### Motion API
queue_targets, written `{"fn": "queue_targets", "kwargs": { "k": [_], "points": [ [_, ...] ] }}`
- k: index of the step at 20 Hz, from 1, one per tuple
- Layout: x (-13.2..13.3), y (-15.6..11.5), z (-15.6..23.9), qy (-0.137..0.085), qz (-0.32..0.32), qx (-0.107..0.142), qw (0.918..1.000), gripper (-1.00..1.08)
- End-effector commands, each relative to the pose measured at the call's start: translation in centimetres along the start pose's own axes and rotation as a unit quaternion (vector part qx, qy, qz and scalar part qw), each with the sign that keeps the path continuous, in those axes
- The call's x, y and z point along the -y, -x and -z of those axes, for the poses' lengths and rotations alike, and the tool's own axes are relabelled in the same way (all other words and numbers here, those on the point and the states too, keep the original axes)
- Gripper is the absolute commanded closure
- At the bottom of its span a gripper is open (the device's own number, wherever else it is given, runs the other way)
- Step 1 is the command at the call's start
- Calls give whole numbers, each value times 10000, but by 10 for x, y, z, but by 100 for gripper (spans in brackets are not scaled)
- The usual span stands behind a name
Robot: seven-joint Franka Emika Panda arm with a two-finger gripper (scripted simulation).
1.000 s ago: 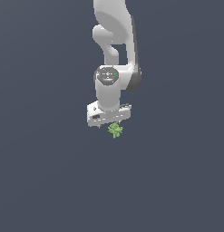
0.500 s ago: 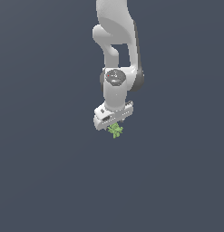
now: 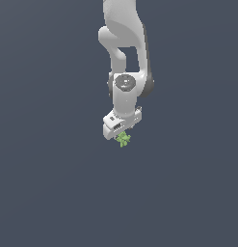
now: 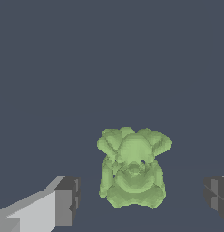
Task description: Pick up the object and move it to a goal position.
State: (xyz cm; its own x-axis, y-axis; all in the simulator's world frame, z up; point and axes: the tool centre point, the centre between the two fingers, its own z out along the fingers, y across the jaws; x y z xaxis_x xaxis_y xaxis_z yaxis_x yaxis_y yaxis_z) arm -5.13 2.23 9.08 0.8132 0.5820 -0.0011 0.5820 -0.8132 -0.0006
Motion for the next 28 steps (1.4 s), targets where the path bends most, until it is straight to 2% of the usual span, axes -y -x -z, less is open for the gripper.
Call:
{"fn": "queue_targets", "kwargs": {
  "k": [1,18,19,28],
  "points": [
    [0,0,0,1,0,-1,10000,-92],
    [0,0,-50,2,27,-5,10000,-92],
    [0,0,-50,2,27,-5,10000,108],
    [0,0,-50,2,27,-5,10000,108]
  ]
}}
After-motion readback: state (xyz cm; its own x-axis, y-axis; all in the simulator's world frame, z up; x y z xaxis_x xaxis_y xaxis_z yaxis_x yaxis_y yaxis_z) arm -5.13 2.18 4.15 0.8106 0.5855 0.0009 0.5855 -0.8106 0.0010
